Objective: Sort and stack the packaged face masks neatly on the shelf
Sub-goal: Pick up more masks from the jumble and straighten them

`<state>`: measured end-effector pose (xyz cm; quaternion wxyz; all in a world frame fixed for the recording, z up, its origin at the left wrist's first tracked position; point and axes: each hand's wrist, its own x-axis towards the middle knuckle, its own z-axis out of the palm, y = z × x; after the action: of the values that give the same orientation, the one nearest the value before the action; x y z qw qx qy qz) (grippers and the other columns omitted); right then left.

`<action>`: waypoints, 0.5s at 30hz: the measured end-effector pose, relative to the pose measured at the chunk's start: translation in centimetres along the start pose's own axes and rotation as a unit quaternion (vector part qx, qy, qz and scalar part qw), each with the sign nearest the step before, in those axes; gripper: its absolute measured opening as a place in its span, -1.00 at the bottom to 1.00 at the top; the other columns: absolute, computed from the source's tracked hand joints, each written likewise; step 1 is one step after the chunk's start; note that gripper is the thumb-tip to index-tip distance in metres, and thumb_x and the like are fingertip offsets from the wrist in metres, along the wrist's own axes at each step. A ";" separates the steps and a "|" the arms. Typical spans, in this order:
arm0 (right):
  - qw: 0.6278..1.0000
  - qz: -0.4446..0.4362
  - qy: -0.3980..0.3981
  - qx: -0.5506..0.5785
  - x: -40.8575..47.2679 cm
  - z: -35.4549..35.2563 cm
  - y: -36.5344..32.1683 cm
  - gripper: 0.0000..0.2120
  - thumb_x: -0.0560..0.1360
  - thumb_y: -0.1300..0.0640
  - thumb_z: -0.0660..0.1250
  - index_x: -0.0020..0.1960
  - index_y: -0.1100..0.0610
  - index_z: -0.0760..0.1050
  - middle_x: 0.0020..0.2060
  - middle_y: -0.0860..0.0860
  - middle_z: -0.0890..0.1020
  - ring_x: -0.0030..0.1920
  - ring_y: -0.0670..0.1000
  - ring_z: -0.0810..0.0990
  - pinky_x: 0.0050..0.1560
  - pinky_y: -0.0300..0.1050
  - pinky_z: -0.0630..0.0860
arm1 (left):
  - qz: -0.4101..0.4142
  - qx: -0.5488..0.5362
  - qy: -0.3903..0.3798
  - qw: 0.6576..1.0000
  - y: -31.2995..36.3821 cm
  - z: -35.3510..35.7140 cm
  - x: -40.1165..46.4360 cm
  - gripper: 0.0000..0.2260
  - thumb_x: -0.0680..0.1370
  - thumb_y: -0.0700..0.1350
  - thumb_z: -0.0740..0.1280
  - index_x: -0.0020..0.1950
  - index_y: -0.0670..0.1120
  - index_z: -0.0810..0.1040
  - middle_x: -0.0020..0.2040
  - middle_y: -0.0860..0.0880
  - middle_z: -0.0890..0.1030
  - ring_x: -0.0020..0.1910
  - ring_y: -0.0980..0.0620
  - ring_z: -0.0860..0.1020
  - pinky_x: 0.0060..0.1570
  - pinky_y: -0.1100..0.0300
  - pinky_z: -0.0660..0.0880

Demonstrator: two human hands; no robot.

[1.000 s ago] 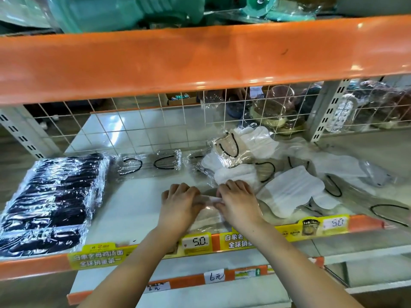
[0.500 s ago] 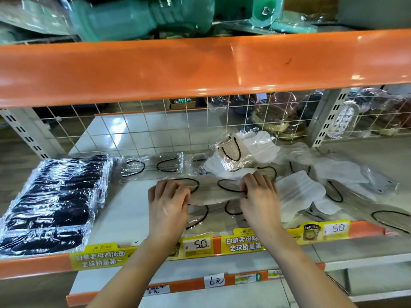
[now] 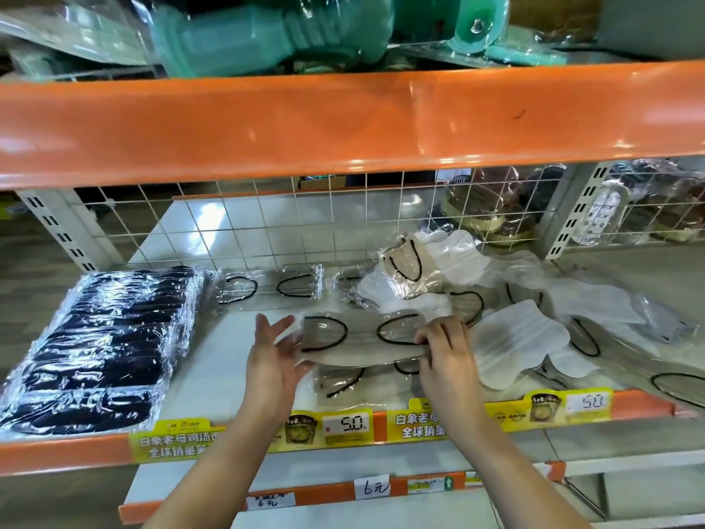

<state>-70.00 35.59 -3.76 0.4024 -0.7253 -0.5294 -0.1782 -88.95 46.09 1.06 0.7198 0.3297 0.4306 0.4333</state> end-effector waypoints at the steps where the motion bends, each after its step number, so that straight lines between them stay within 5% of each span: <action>1: 1.000 -0.007 -0.003 0.007 -0.1 0.1 -0.1 -0.62 0.20 0.57 0.28 -0.09 0.23 0.47 -0.07 0.15 0.48 -0.04 0.15 0.45 -0.10 -0.21 0.34 | -0.012 -0.003 -0.014 1.000 0.2 -0.2 0.1 -0.62 0.62 0.09 0.13 0.23 -0.16 0.47 0.00 -0.11 0.61 -0.11 -0.05 0.58 -0.11 0.04 0.51; 3: 1.000 -0.024 -0.006 0.010 -0.4 0.2 -0.2 -0.72 0.32 0.45 0.21 -0.06 0.19 0.47 -0.03 0.12 0.49 0.01 0.10 0.45 -0.13 -0.20 0.42 | -0.001 0.034 -0.029 0.999 0.4 -0.3 0.1 -0.76 0.60 -0.16 0.25 0.24 -0.23 0.46 -0.08 -0.09 0.64 -0.31 0.02 0.60 -0.24 0.11 0.56; 6: 1.000 -0.019 -0.020 -0.005 -0.6 0.4 -0.3 -0.69 0.31 0.41 0.22 0.00 0.16 0.50 0.03 0.10 0.52 0.06 0.07 0.45 -0.10 -0.08 0.53 | 0.016 0.100 -0.024 0.995 0.4 -0.5 0.1 -0.87 0.56 -0.42 0.20 0.02 -0.26 0.49 -0.23 -0.13 0.58 -0.34 -0.01 0.61 -0.34 0.21 0.58; 10: 0.993 -0.060 -0.084 -0.056 -0.4 0.4 -0.6 -0.61 0.41 0.21 0.12 0.17 0.17 0.52 0.17 0.11 0.52 0.22 0.11 0.47 0.29 0.13 0.41 | 0.028 0.100 -0.014 0.994 0.2 -0.7 0.7 -0.81 0.56 -0.43 0.18 0.06 -0.25 0.52 -0.14 -0.18 0.60 -0.19 -0.16 0.62 -0.18 0.10 0.63; 15: 0.976 -0.116 -0.147 -0.108 -0.1 0.8 -1.7 -0.43 0.29 0.28 0.40 0.31 0.17 0.49 0.30 0.11 0.51 0.29 0.13 0.50 0.39 0.07 0.31 | 0.038 0.082 -0.034 0.995 0.0 -0.8 1.0 -0.80 0.56 -0.43 0.19 0.03 -0.19 0.51 -0.20 -0.15 0.57 -0.18 -0.16 0.58 -0.30 0.18 0.60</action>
<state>-71.76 36.35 -3.66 0.2155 -0.7165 -0.6410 -0.1713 -89.41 47.05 0.42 0.6874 0.4185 0.4271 0.4122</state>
